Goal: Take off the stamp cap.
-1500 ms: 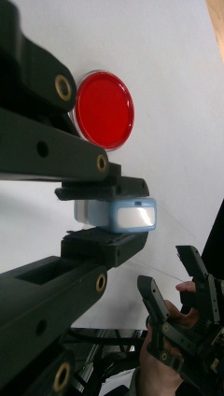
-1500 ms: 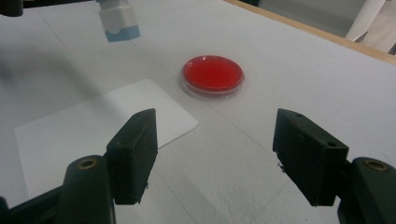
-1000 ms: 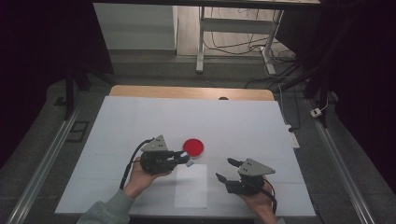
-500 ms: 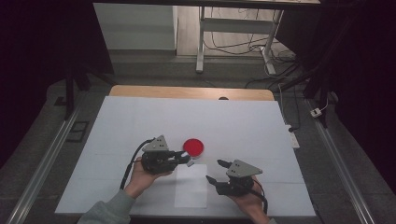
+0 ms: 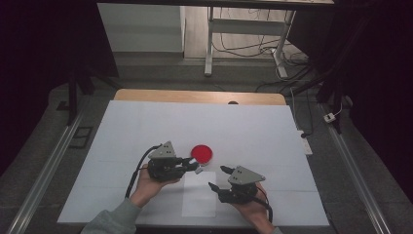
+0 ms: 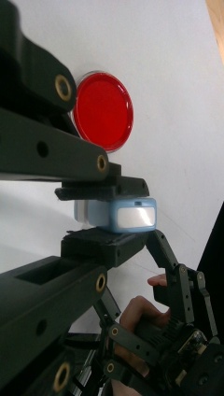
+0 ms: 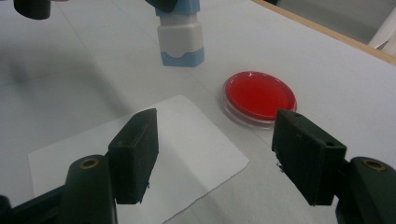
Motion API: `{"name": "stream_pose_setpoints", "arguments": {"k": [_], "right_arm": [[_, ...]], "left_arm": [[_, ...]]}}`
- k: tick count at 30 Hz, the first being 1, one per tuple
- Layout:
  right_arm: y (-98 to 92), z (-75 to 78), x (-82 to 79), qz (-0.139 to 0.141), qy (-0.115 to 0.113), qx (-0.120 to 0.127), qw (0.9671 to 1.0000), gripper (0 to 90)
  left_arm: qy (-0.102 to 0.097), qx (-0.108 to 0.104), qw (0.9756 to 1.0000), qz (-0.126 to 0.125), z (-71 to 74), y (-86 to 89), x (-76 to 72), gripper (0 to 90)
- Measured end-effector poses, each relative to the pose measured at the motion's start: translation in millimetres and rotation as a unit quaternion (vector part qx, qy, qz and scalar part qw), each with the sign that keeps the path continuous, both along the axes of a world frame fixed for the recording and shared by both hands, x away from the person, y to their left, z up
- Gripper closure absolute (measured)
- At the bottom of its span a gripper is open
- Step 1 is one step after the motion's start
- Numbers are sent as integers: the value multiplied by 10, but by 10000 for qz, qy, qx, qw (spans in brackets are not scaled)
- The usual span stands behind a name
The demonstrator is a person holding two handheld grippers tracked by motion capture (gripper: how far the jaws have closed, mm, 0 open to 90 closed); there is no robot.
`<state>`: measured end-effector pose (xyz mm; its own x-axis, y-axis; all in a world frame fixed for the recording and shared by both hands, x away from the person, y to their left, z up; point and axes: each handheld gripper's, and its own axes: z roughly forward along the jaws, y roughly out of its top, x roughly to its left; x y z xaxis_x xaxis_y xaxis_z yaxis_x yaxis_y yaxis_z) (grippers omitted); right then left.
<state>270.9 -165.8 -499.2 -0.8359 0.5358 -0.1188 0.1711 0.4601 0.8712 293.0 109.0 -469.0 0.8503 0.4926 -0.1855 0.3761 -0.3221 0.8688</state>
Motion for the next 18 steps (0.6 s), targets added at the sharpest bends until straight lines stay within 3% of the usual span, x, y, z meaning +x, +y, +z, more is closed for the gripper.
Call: {"name": "stream_pose_setpoints", "arguments": {"k": [18], "right_arm": [[208,2,11,16,-78,-114,9999,328]], "left_arm": [[1,-37,10000,43,-1,-1,5,759]]}}
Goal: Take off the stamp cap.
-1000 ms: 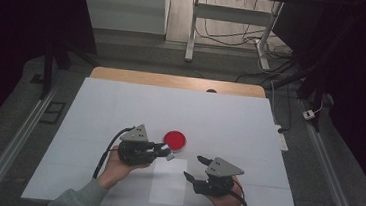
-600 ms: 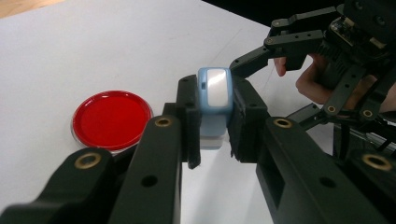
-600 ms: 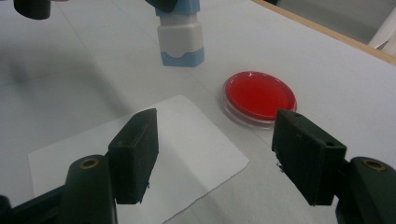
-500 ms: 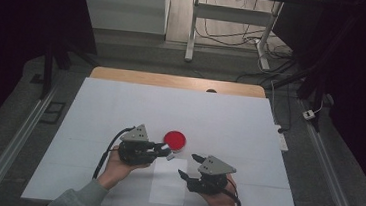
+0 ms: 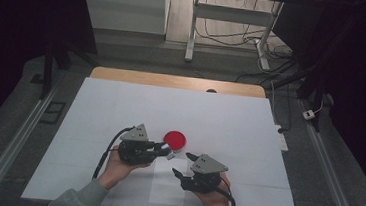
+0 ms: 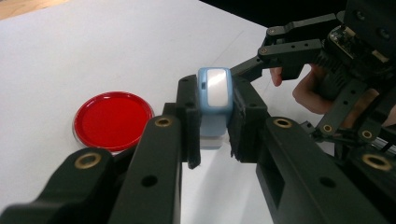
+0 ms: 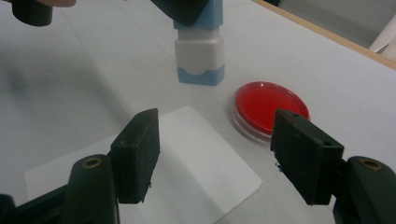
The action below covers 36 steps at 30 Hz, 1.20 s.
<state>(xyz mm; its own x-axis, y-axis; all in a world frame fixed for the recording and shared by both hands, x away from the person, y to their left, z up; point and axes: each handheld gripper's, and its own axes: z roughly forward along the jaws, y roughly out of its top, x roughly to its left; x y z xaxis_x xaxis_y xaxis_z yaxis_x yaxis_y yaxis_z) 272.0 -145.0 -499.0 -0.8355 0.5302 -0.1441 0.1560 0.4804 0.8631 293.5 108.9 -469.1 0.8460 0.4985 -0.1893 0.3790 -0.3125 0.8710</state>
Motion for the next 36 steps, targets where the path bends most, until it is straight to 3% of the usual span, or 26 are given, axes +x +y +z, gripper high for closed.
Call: {"name": "stream_pose_setpoints", "arguments": {"k": [22,36], "right_arm": [[206,-14,33,-27,2,-71,10000,355],[291,-15,45,-184,-163,-254,9994,485]], "left_arm": [[-3,-39,9999,154,-31,-22,2,759],[49,-77,9997,233,-61,-71,4,759]]}}
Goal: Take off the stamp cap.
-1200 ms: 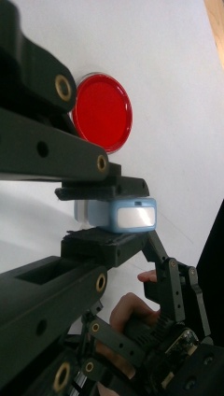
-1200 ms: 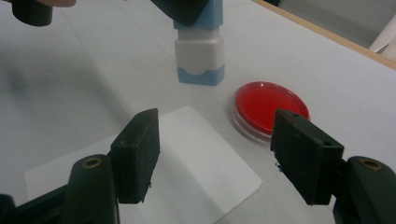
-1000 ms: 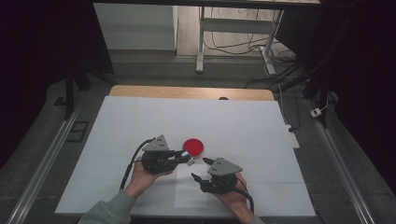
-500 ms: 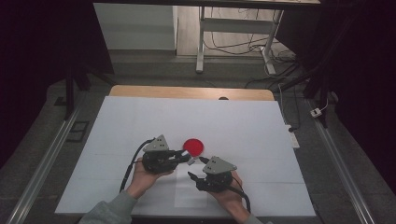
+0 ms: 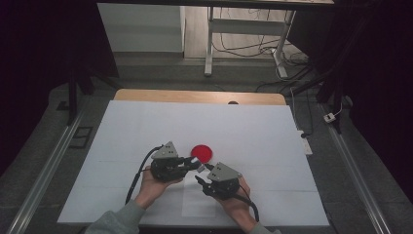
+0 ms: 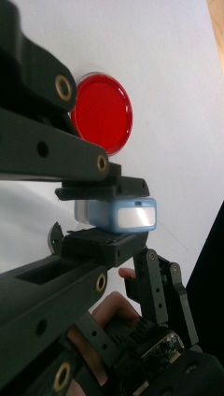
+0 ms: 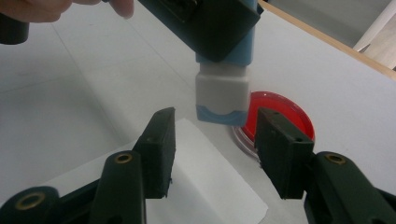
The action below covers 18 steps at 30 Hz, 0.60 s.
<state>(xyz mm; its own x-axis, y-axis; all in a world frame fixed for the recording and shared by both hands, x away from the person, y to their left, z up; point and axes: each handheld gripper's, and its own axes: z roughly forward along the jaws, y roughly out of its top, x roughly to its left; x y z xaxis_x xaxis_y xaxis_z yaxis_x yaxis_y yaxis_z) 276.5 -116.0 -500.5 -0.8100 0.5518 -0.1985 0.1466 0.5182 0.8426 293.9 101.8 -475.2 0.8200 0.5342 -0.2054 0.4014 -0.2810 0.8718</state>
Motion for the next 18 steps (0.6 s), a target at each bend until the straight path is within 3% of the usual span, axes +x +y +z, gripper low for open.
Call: {"name": "stream_pose_setpoints", "arguments": {"k": [18], "right_arm": [[46,-6,5,-121,-175,-141,9997,615]], "left_arm": [[57,-80,10000,-2,-15,-6,2,759]]}}
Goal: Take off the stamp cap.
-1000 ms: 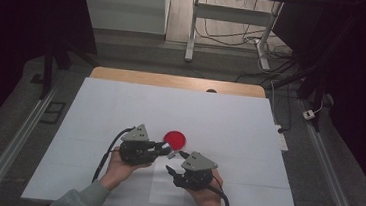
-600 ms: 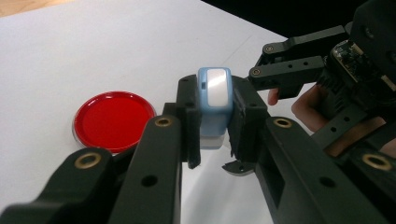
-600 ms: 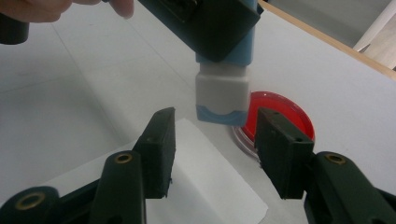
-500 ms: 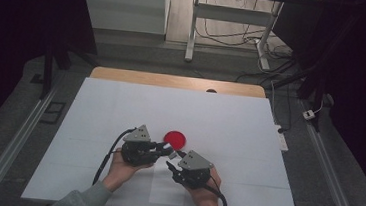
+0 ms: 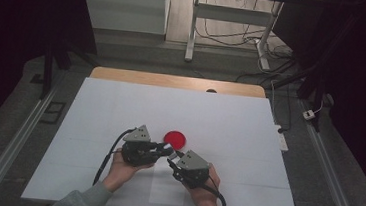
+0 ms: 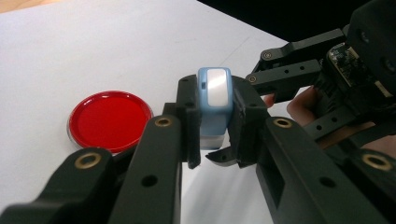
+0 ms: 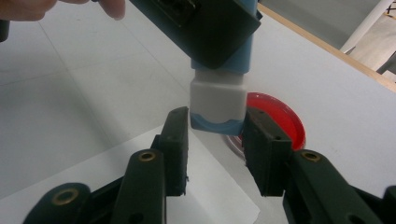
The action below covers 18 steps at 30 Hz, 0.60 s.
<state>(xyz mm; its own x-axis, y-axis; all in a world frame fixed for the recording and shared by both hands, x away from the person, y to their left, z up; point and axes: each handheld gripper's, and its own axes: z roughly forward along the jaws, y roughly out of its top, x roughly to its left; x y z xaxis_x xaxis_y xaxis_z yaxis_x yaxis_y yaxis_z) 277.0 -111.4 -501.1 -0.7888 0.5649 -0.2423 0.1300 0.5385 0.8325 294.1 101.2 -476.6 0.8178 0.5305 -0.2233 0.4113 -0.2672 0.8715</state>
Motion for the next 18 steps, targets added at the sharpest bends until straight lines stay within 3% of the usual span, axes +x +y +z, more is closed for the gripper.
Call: {"name": "stream_pose_setpoints", "arguments": {"k": [18], "right_arm": [[16,-14,4,-68,-41,-95,9999,647]], "left_arm": [[-39,54,9999,136,-13,-22,-16,760]]}}
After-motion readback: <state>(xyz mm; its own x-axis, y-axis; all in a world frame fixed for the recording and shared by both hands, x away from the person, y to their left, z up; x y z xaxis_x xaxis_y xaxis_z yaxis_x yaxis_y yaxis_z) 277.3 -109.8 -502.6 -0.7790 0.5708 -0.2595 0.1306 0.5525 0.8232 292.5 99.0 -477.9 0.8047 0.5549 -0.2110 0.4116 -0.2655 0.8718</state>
